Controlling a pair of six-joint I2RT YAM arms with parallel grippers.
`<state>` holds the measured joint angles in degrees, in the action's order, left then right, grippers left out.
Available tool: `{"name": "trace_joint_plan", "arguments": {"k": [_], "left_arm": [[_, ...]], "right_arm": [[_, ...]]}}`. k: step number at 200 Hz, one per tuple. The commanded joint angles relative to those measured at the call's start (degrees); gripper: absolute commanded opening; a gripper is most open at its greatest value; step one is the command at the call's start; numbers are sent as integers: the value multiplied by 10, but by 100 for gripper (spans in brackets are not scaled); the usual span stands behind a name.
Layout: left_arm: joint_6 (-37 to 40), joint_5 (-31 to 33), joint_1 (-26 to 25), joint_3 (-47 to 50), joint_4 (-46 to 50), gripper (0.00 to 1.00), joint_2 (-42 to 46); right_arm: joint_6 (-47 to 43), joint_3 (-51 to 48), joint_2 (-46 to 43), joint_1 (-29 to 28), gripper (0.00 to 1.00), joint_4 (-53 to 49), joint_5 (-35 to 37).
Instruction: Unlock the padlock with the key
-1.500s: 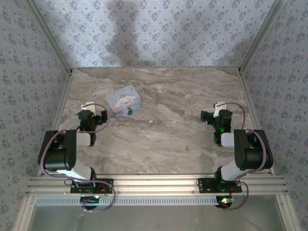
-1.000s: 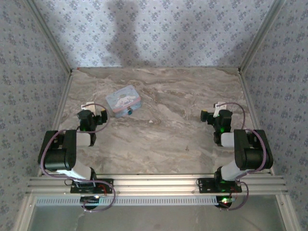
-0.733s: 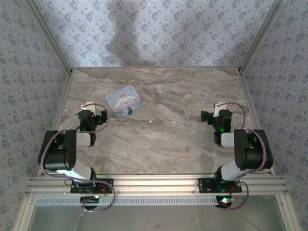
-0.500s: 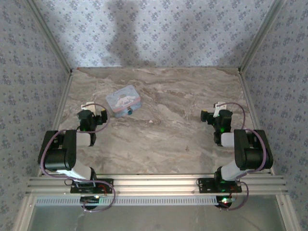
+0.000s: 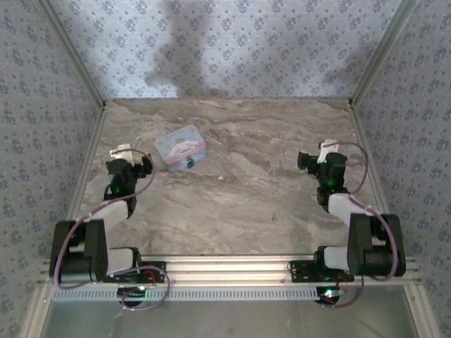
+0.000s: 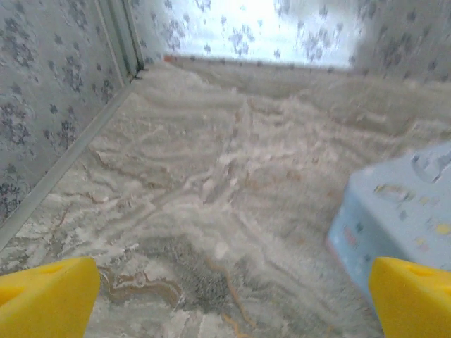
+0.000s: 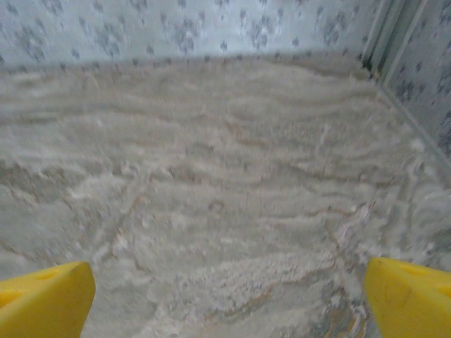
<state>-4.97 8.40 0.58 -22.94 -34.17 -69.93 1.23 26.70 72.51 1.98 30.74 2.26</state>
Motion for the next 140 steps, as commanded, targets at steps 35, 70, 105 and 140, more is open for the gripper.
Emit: {"name": "trace_joint_plan", "arguments": {"k": [35,70,105,140], "left_arm": [[-213,-87,-12,-69,245,98,121],[-276,-150,-61,-123,371,98,165],[-309,-162,-130,-117,404,98,213],[-344,-159,-225,-93,373,98,226]], "right_arm": [[102,110,-126,-75,99,-331,-23],[203,157,-157,-176,85,-488,-23],[245,161,-161,-292,78,-622,0],[280,129,-167,-361,74,-691,-17]]}}
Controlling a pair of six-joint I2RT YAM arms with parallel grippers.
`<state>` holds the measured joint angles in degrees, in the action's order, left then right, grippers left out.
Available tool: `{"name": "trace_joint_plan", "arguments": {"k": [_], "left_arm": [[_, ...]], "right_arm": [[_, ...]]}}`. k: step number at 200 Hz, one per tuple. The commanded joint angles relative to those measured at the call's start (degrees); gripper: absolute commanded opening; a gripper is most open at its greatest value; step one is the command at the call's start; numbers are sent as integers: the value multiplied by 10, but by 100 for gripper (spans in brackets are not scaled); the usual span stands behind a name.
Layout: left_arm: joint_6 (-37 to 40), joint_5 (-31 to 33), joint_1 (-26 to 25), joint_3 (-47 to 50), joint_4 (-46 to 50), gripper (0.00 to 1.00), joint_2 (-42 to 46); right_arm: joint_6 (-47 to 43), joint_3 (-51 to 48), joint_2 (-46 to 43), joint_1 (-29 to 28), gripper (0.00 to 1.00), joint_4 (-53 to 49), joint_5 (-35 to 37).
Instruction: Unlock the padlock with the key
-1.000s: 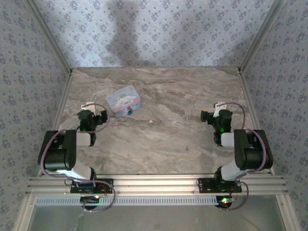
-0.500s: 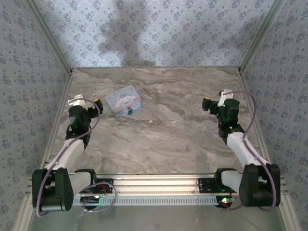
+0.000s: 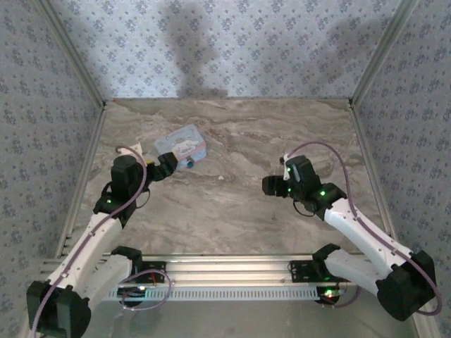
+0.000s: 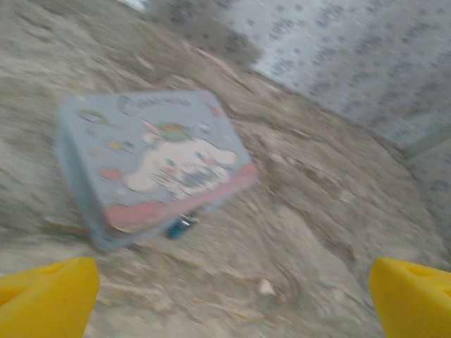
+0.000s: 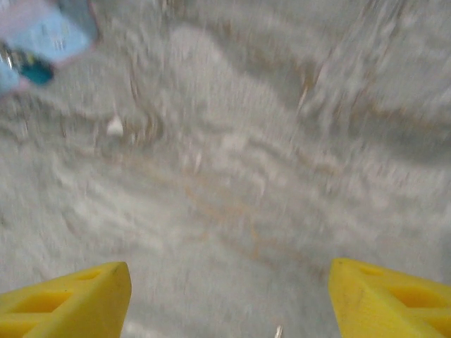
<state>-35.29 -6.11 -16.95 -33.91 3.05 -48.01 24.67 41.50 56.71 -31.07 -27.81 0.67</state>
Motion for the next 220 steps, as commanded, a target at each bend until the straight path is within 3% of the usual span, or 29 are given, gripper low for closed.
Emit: {"name": "trace_joint_plan", "arguments": {"k": [1,31,57,150,220], "left_arm": [[-42,-14,-52,17,0,98,6],[-45,3,-122,17,-16,98,-13],[-43,18,-146,16,-24,98,-31],[-36,34,-150,17,-21,98,-33],[-35,36,-150,14,-21,98,-35]], "right_arm": [[46,-19,-9,-33,73,-106,-2],[50,-29,19,-67,68,-129,-16],[39,-22,67,-85,61,-141,-6],[12,-9,180,-91,44,-119,4],[10,-5,211,-91,38,-103,18]]}}
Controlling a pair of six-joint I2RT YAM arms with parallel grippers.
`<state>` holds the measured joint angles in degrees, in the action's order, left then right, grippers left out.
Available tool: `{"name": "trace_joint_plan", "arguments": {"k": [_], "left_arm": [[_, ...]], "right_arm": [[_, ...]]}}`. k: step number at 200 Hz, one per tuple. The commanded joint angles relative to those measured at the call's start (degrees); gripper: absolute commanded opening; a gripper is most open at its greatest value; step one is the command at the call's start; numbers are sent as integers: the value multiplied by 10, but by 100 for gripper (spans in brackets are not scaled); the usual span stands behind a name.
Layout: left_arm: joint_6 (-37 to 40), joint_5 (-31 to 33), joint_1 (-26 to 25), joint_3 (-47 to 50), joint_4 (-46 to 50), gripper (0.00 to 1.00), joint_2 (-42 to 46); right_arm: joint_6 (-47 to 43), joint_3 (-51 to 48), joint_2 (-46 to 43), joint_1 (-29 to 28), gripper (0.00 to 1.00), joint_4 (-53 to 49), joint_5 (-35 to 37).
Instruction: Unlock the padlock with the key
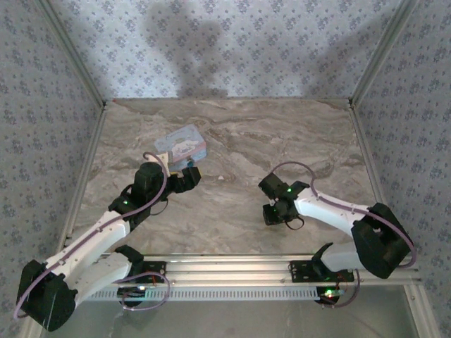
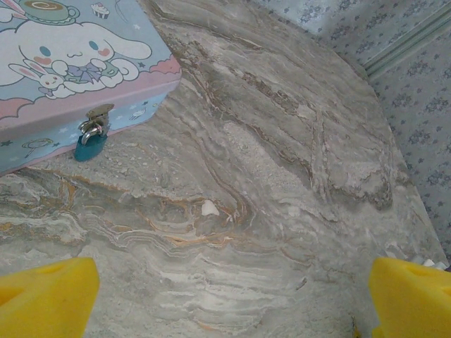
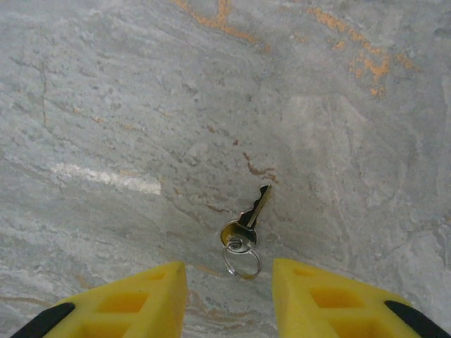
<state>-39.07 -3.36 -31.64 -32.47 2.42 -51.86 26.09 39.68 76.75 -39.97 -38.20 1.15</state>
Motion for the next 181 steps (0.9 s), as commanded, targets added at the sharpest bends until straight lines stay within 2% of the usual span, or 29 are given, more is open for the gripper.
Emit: {"name": "trace_joint_plan", "arguments": {"k": [1,181], "left_arm": [[3,8,-3,0,-14,98,4],[3,9,-3,-4,-13,98,-3]], "right_arm": [[-4,12,11,-3,37,1,13],[15,-11,49,0,23,21,8]]}}
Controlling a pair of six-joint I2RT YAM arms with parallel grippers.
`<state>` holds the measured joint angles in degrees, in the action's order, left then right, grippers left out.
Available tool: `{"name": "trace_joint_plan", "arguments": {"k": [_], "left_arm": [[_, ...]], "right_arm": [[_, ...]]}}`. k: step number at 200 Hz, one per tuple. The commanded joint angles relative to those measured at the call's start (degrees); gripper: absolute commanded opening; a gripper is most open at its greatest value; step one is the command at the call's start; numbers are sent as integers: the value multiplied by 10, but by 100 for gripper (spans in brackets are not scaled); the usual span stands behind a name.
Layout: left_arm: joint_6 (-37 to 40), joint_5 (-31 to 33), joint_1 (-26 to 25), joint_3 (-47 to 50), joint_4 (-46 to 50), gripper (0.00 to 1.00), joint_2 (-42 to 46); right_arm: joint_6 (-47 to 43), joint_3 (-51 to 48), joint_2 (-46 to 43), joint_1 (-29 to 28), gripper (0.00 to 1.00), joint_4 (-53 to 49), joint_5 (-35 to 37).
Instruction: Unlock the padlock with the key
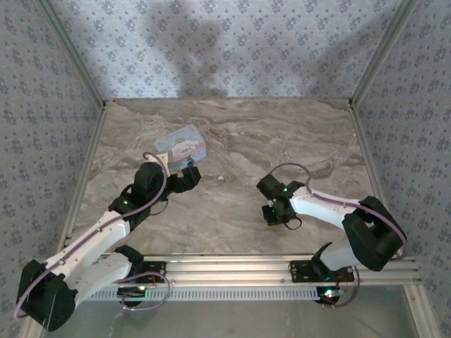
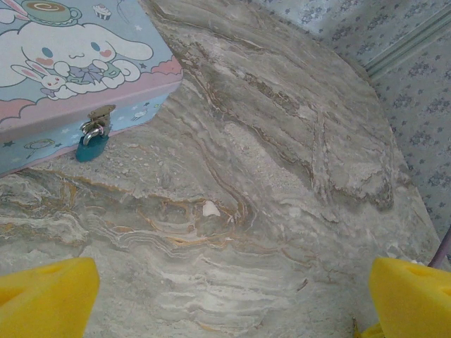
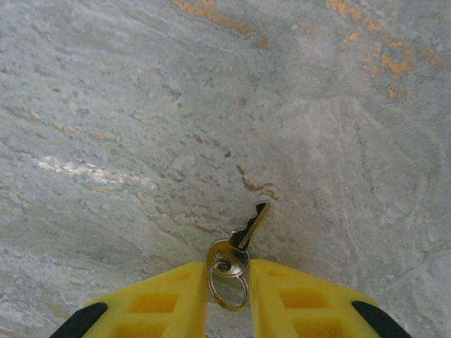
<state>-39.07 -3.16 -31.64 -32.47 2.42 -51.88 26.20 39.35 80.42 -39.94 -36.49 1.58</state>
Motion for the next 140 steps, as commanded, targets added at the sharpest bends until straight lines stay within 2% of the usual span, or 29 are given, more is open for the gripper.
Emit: {"name": "trace_joint_plan", "arguments": {"k": [1,41,81,140], "left_arm": [[3,7,-3,-4,-13,98,-3],[5,7,-3,-5,-13,98,-7],[8,5,-3,-9,-9,98,-12],[-14,-14,-3,-23,-9,98,-8]], "right_arm": [[14,-8,12,0,22,4,4],[20,-13,12,5,14,7,6],[20,-8,-6,6,0,9,40],[-8,-14,-103,1,0,37,84]]}}
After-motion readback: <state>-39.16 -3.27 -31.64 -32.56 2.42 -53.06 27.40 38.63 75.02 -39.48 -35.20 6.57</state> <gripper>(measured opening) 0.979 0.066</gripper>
